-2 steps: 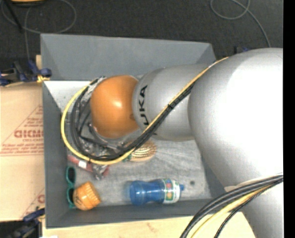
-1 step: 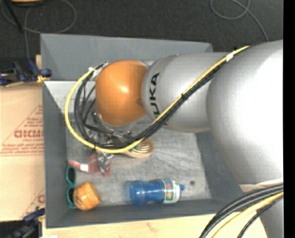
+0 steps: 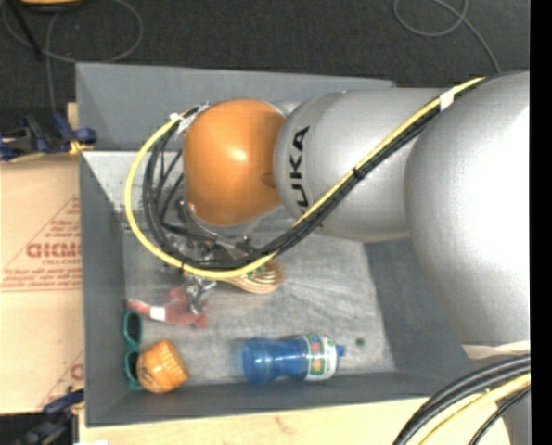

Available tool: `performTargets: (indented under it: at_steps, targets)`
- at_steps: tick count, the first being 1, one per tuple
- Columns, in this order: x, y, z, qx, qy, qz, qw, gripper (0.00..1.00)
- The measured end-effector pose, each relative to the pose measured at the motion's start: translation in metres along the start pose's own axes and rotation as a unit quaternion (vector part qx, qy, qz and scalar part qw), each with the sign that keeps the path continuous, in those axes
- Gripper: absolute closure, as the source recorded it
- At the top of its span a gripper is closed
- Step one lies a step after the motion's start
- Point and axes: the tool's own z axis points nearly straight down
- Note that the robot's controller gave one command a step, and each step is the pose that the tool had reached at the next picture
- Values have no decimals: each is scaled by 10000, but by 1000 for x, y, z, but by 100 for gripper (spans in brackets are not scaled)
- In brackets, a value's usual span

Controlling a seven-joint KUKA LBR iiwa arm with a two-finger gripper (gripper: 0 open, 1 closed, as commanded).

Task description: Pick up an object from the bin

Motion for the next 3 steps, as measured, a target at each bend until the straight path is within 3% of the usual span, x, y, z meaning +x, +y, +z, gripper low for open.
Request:
performTargets:
  at_steps: [1, 2, 3]
  targets:
    - [-11, 2, -18, 0, -49, 358, 9993, 0]
    - [-18, 3, 7, -9, -18, 703, 9975, 0]
    - [4, -19, 67, -2, -32, 260, 9997, 100]
